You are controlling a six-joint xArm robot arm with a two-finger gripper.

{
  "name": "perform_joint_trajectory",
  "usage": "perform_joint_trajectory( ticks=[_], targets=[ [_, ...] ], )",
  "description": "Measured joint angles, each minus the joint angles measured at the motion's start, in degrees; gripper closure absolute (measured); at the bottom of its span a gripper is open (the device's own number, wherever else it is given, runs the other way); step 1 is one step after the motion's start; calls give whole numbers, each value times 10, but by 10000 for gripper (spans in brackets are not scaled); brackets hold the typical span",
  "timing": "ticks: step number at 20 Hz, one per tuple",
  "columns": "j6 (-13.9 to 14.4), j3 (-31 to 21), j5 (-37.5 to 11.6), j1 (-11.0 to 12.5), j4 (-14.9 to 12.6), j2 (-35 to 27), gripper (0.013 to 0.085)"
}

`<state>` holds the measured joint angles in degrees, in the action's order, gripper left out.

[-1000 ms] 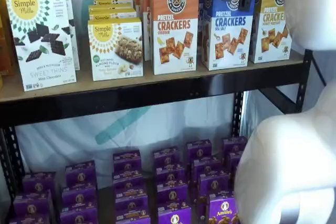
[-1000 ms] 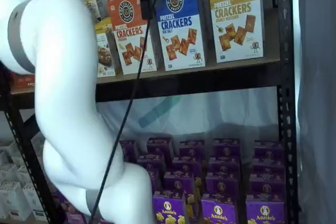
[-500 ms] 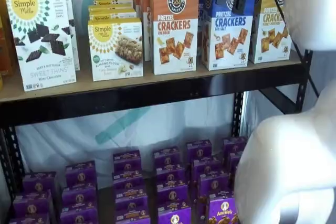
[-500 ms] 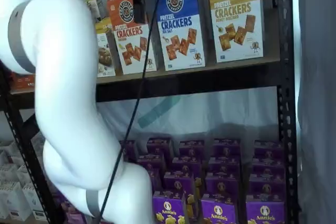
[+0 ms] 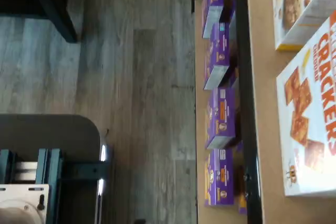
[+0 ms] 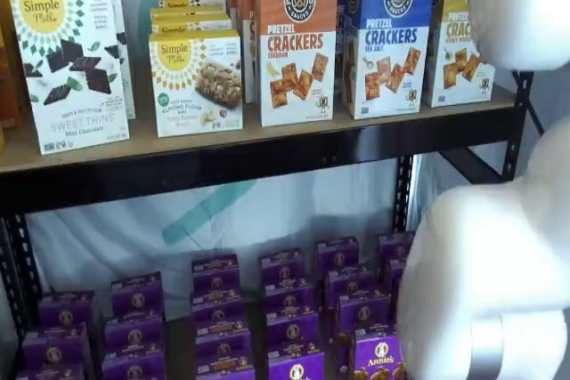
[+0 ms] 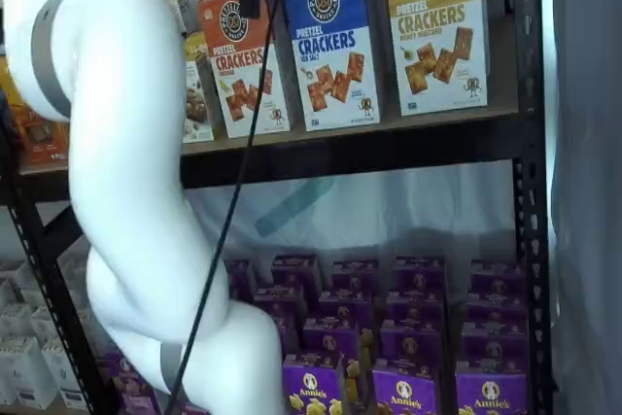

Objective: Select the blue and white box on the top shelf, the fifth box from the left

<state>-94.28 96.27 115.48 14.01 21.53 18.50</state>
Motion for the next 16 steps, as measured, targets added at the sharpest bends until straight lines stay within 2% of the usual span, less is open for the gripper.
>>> perform_joint_trajectory(
  ticks=[5, 9, 16],
  targets=[
    [12, 16, -11, 2, 27, -11, 130],
    [17, -13, -67, 0, 42, 7, 130],
    [16, -40, -130, -1, 57, 16, 130]
  ],
)
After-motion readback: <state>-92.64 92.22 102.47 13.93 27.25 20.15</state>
